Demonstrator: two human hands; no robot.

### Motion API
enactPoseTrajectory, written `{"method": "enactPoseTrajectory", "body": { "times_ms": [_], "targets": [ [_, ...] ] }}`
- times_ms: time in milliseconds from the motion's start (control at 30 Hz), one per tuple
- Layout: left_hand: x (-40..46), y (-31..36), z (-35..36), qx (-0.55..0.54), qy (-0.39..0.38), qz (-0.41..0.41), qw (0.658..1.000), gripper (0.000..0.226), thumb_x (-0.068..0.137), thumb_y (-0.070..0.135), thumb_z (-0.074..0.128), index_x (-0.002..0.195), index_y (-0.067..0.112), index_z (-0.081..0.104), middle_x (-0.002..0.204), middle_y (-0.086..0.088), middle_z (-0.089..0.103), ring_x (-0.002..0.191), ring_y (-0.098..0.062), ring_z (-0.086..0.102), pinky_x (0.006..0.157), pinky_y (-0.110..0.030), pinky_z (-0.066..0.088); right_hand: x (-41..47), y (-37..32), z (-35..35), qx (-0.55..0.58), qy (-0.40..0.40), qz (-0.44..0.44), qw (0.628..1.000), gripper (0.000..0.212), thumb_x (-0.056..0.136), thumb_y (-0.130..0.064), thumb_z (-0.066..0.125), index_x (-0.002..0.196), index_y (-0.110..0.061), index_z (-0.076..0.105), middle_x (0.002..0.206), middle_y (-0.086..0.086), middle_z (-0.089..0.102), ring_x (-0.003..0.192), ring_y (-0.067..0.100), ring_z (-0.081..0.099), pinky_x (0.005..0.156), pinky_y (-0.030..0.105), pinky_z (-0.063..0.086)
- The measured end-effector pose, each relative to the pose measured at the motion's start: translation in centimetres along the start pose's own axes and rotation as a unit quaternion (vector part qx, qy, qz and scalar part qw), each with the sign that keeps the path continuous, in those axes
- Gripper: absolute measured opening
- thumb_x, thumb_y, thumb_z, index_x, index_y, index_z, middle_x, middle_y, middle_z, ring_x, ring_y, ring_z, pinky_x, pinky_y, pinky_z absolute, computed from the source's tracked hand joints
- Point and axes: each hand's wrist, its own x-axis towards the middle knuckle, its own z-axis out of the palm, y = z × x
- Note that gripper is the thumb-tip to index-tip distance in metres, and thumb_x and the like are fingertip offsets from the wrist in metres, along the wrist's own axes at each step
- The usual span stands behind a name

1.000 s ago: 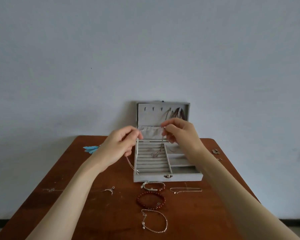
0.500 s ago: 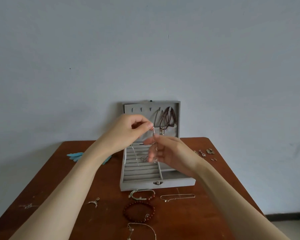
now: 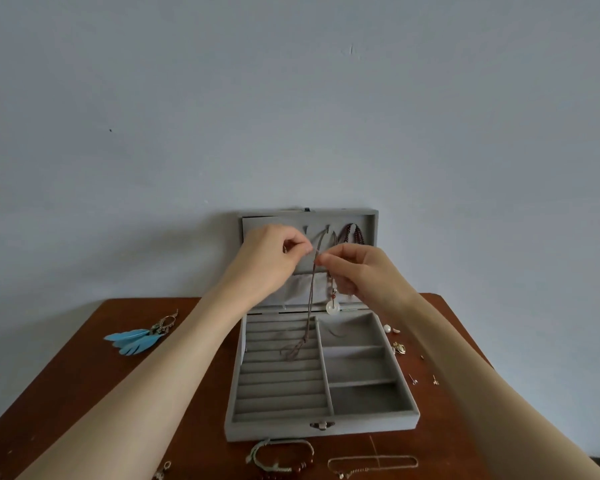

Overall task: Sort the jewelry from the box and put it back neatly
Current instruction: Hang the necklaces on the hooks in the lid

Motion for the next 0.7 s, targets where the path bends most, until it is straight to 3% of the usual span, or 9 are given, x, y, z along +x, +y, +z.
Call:
{"method": "enactPoseTrajectory", "body": {
  "times_ms": [167,267,367,500,600,700],
  "targets": [
    [1.5,-1.3,1.3,-0.001,0.072,-0.031,0.997,0.011,0.086,0.022,0.064,0.087,0.017,0.073,0.077,0.013,0.063,0.068,0.005,0.054,0.063,0.001,0.038,2.4,0.9,-0.7,-0.095,0.092,-0.026,0.991,0.016,0.086,-0.023,0.064,0.083,-0.009,0.071,0.057,-0.004,0.049,0.045,0.001,0.038,0.049,0.014,0.034],
    [2.3,-1.5,2.4,-0.013,0.143,-0.059,0.988,0.011,0.082,0.024,0.068,0.079,0.014,0.072,0.076,0.005,0.067,0.077,-0.010,0.059,0.075,-0.022,0.048,3.7,1.1,-0.1,-0.117,0.132,-0.040,0.984,0.017,0.086,-0.025,0.064,0.078,-0.012,0.070,0.056,-0.009,0.053,0.048,-0.001,0.046,0.050,0.010,0.035],
    [3.1,-1.4,3.0,-0.003,0.185,-0.080,0.980,0.015,0.081,0.028,0.069,0.076,0.015,0.070,0.075,0.002,0.068,0.086,-0.025,0.061,0.078,-0.041,0.051,5.0,0.8,0.4,-0.156,0.190,-0.038,0.969,0.025,0.086,-0.031,0.062,0.071,-0.012,0.066,0.053,-0.007,0.050,0.051,0.005,0.044,0.054,0.019,0.035],
    [3.7,-0.4,3.0,0.072,0.212,-0.099,0.970,0.023,0.085,0.033,0.061,0.073,0.015,0.068,0.077,-0.004,0.070,0.087,-0.030,0.061,0.082,-0.041,0.047,6.3,0.6,1.3,-0.186,0.255,-0.030,0.948,0.043,0.086,-0.031,0.058,0.053,-0.004,0.052,0.047,0.002,0.039,0.048,0.016,0.034,0.051,0.027,0.030],
    [3.9,0.2,3.0,0.131,0.193,-0.117,0.965,0.027,0.089,0.033,0.055,0.075,0.015,0.069,0.080,-0.008,0.070,0.086,-0.032,0.061,0.076,-0.034,0.044,6.7,0.8,1.9,-0.187,0.287,-0.002,0.939,0.047,0.084,-0.028,0.058,0.043,-0.012,0.040,0.044,0.002,0.039,0.045,0.018,0.033,0.050,0.027,0.030],
    [3.7,0.3,3.1,0.163,0.173,-0.125,0.963,0.024,0.091,0.034,0.053,0.082,0.017,0.068,0.085,-0.006,0.069,0.087,-0.030,0.062,0.063,-0.030,0.037,6.7,0.9,2.4,-0.136,0.295,0.047,0.945,0.036,0.082,-0.028,0.056,0.056,-0.003,0.061,0.051,0.003,0.053,0.048,0.017,0.042,0.050,0.026,0.034]
  ]
}}
